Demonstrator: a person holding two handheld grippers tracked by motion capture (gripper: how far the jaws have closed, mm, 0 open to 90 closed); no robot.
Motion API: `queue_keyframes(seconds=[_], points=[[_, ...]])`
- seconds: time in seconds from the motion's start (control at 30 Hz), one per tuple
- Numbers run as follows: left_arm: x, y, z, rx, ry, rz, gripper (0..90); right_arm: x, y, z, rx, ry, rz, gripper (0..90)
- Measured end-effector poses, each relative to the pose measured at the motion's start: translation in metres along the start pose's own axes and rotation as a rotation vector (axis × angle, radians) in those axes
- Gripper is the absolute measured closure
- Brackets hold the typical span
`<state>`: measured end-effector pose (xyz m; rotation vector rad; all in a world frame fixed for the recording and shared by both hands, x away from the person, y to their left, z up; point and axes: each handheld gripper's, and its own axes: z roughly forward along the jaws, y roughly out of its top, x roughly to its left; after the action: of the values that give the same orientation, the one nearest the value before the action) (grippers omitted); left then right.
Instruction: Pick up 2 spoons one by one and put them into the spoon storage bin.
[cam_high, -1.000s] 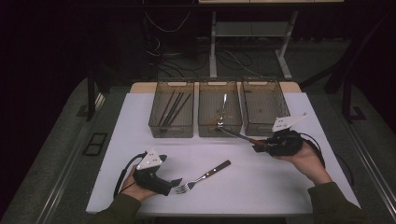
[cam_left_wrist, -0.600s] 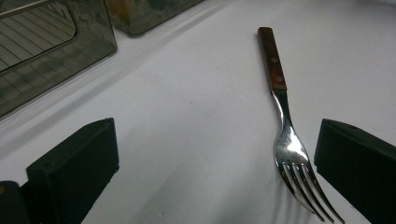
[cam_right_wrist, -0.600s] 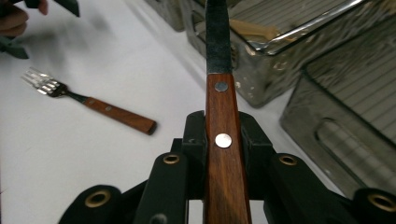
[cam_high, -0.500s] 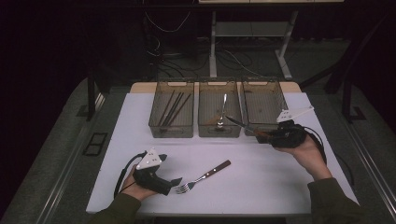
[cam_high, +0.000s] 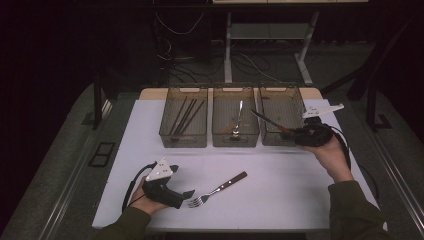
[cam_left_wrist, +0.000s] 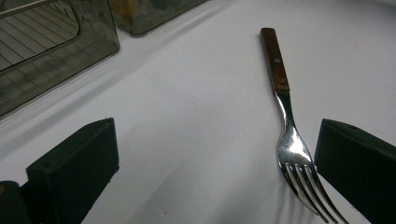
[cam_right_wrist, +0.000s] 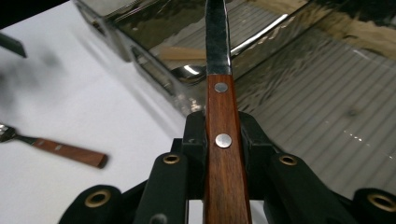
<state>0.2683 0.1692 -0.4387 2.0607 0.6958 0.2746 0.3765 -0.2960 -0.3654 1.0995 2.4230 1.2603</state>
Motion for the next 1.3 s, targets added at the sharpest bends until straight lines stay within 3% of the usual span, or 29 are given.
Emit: queue_keyframes(seconds=[0.47, 0.7, 1.0, 1.3], points=[[0.0, 0.0, 0.0, -0.003, -0.001, 0.0, 0.0, -0.035, 0.017, -0.007, -0.002, -0.108, 0.103, 76.1], [0.0, 0.0, 0.001, -0.003, -0.002, 0.002, 0.0, -0.047, 0.027, -0.005, 0.028, -0.166, 0.132, 76.1], [0.0, 0.001, 0.001, -0.006, -0.004, 0.003, 0.0, -0.059, 0.031, 0.009, 0.075, -0.207, 0.163, 76.1], [-0.001, 0.001, 0.001, -0.002, -0.01, 0.007, 0.0, -0.068, 0.026, 0.03, 0.156, -0.248, 0.176, 76.1]])
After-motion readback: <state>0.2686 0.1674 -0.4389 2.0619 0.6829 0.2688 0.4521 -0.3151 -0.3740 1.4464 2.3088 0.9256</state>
